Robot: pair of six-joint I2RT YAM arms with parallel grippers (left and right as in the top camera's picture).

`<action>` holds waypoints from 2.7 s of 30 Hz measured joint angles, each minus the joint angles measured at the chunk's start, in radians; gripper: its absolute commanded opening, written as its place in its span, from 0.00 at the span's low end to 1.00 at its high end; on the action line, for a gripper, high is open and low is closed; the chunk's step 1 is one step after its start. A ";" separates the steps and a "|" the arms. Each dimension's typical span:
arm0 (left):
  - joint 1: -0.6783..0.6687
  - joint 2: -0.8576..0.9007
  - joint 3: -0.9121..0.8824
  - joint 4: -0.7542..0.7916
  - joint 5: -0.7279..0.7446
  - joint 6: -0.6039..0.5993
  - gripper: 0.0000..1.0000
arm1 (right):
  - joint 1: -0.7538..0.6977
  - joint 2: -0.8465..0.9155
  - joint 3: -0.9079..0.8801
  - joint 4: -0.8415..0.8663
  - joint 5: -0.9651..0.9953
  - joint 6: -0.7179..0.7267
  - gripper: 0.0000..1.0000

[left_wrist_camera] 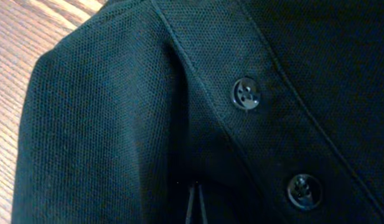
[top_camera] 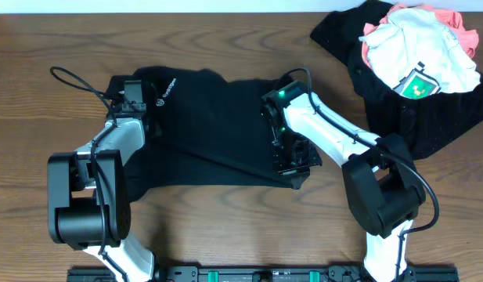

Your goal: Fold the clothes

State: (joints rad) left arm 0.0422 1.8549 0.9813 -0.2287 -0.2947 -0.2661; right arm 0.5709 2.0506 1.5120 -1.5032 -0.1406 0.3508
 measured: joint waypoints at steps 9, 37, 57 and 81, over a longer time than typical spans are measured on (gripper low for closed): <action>-0.004 0.000 -0.001 -0.001 0.000 0.000 0.06 | 0.000 -0.003 0.016 -0.005 0.020 0.034 0.01; -0.004 0.000 -0.002 0.000 0.000 0.000 0.06 | -0.117 -0.191 0.062 0.054 0.102 -0.030 0.99; -0.004 -0.001 -0.002 0.000 0.000 0.000 0.06 | -0.155 0.037 0.042 0.659 0.164 -0.038 0.01; -0.004 -0.001 -0.002 -0.008 0.000 0.000 0.06 | -0.285 0.303 0.247 1.035 0.217 -0.107 0.01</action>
State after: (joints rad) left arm 0.0383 1.8542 0.9794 -0.2363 -0.2951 -0.2661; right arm 0.2859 2.3535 1.7588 -0.4686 0.0761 0.2436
